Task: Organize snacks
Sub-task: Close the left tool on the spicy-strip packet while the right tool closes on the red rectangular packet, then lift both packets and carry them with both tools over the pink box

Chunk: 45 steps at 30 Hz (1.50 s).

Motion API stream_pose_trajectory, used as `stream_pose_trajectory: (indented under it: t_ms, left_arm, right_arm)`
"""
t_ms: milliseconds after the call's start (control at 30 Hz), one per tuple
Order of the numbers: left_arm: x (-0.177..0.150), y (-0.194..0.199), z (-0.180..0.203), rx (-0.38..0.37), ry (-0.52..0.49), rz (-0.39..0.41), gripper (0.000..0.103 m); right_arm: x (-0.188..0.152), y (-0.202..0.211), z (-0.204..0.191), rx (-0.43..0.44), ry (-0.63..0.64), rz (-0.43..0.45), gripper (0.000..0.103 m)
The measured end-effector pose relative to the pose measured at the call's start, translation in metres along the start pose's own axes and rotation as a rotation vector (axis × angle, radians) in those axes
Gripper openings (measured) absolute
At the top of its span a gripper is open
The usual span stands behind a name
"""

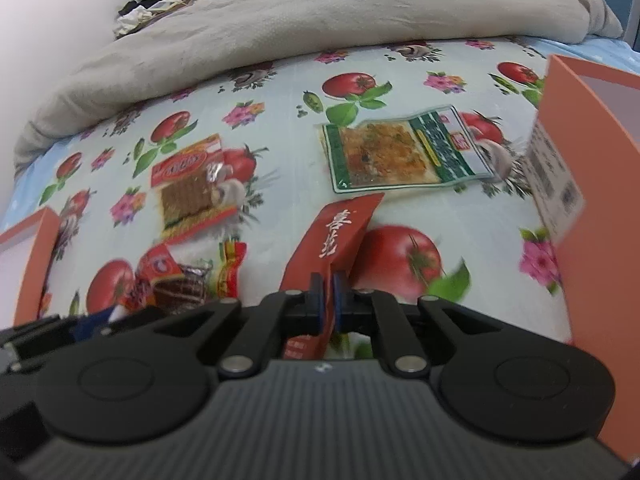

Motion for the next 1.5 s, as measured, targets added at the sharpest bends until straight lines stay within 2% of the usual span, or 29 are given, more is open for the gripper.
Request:
stream_pose_trajectory:
  t_ms: [400,533,700,1133,1333,1500]
  left_arm:
    - [-0.030,0.053,0.009,-0.017,0.051,0.003,0.022]
    - [-0.035,0.063,0.016,-0.018,0.062,0.000,0.022]
    - [-0.031,0.077,0.029,-0.026,0.074,0.018,0.022]
    - [0.027,0.126,0.070,-0.013,0.091,0.100,0.022]
    - [0.061,0.152,0.093,-0.023,0.094,0.133,0.022]
    - [0.091,0.171,0.116,-0.062,0.087,0.174,0.022]
  right_arm:
    - [-0.044,0.053,0.006,-0.015,0.036,0.000,0.007]
    - [-0.050,0.060,0.013,-0.017,0.015,-0.021,0.007]
    - [-0.046,0.078,0.015,-0.027,0.036,0.001,0.007]
    - [0.003,0.146,0.024,0.024,0.046,0.085,0.007]
    - [0.030,0.181,0.028,0.030,0.054,0.151,0.007]
    - [0.047,0.208,0.040,0.016,0.038,0.209,0.007]
Point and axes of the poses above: each gripper's, at about its wrist camera, not at the fingertips, and y roughly against the way its jaws point, z to its right, x to its top, the point moved 1 cm from there along -y, roughly the way its jaws point, and after that the axes turned 3 degrees about x, right-handed, at the moved point
